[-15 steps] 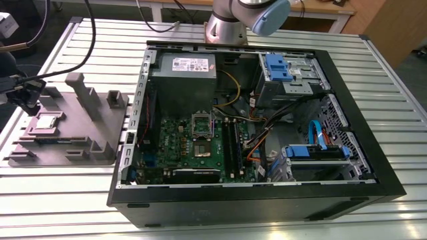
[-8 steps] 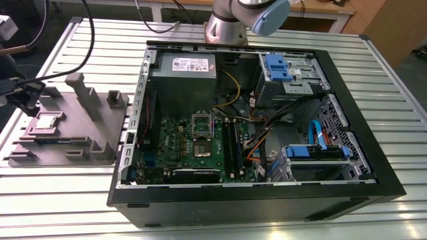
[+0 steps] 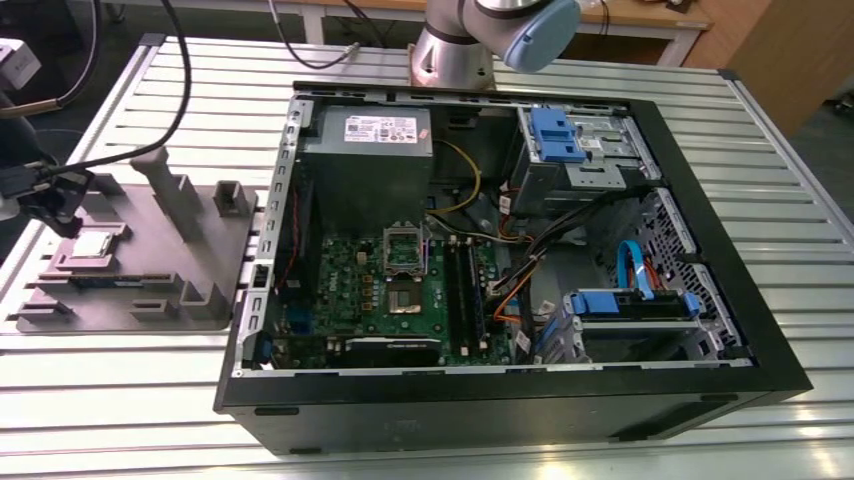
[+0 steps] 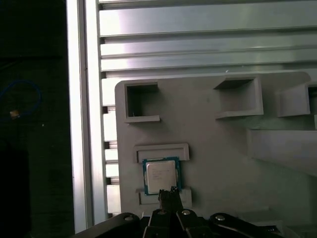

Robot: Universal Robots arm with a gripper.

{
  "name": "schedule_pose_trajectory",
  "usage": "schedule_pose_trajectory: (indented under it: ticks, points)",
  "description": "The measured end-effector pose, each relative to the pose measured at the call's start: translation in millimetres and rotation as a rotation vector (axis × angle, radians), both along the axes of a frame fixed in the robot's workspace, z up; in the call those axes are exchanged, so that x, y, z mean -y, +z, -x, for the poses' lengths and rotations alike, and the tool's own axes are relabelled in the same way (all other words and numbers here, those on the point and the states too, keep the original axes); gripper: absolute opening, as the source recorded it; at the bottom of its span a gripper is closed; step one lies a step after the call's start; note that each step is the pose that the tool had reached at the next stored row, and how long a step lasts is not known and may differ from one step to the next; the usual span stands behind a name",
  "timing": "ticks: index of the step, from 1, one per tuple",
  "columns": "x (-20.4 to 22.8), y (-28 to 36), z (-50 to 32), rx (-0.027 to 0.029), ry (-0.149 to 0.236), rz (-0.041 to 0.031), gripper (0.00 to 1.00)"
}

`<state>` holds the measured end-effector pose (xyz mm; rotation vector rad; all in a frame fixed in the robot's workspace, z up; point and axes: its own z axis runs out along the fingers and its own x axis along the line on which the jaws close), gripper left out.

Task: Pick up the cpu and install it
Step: 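Reach for the cpu, then pick up the cpu and move it towards the insertion slot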

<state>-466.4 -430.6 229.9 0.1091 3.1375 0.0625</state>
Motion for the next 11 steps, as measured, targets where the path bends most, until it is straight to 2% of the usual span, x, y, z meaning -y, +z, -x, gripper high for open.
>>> schedule_pose_trajectory:
  ticks: [11]
  points:
    - [0.0, -3.2, -0.1, 0.0004, 0.001, -0.0003, 0.1]
